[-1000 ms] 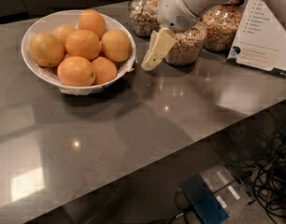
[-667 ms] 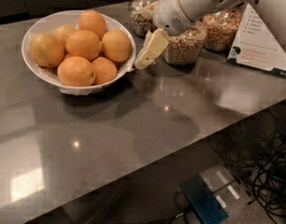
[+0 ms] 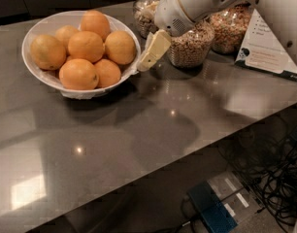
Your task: Pick orange from white bowl
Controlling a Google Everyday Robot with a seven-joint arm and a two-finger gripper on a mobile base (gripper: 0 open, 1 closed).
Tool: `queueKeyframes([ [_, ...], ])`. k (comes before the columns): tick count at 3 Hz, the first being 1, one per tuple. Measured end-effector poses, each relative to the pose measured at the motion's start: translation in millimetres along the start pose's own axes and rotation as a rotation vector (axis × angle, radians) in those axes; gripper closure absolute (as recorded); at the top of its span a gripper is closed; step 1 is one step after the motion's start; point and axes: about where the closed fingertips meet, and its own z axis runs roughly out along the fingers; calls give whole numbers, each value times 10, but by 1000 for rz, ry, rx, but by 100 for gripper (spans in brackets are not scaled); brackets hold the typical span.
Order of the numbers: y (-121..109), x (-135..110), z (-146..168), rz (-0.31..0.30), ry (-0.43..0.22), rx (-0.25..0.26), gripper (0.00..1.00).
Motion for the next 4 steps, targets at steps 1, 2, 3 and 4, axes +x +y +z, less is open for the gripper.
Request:
queueKeyframes([
  [1,-114,-34,132,-40,40,0,0],
  [2,-184,-75,254,-60,59,-17,0],
  [3,-213,-120,334,-71,57,-31,16],
  [4,-227,-142,374,-76,54,-35,36],
])
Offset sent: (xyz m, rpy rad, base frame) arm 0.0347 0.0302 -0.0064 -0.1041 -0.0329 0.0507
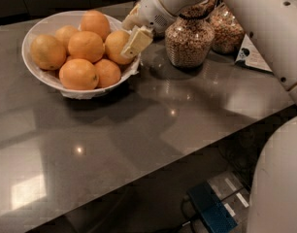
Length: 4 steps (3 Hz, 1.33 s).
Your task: Pick orange from white bowl
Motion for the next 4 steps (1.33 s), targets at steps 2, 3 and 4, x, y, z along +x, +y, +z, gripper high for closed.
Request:
queueKeyframes([
  [2,-2,-7,55,2,-6,-7,43],
  [3,3,-25,106,2,-11,-16,24],
  [4,18,-38,162,3,-16,-27,15],
])
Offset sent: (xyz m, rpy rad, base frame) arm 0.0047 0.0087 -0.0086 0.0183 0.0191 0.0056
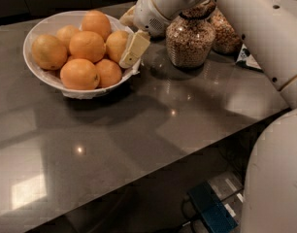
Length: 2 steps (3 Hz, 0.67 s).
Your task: Pick orange from white bowl
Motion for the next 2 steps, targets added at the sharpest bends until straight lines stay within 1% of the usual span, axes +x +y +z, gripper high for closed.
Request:
queueKeyframes([
  [1,13,-7,110,5,-6,-20,21],
  [2,10,9,164,8,-3,-27,21],
])
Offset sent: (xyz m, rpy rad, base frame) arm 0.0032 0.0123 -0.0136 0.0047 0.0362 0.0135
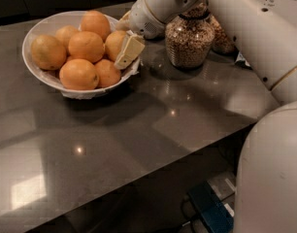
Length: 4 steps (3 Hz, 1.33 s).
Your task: Pick orange from white bowl
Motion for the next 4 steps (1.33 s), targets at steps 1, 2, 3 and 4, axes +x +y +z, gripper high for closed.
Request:
queueKeyframes([
  [1,-17,40,119,2,13,-17,21],
  [2,-37,72,215,3,24,-30,22],
  [3,-53,87,260,3,28,-35,41],
  [4,-53,87,260,3,28,-35,65],
])
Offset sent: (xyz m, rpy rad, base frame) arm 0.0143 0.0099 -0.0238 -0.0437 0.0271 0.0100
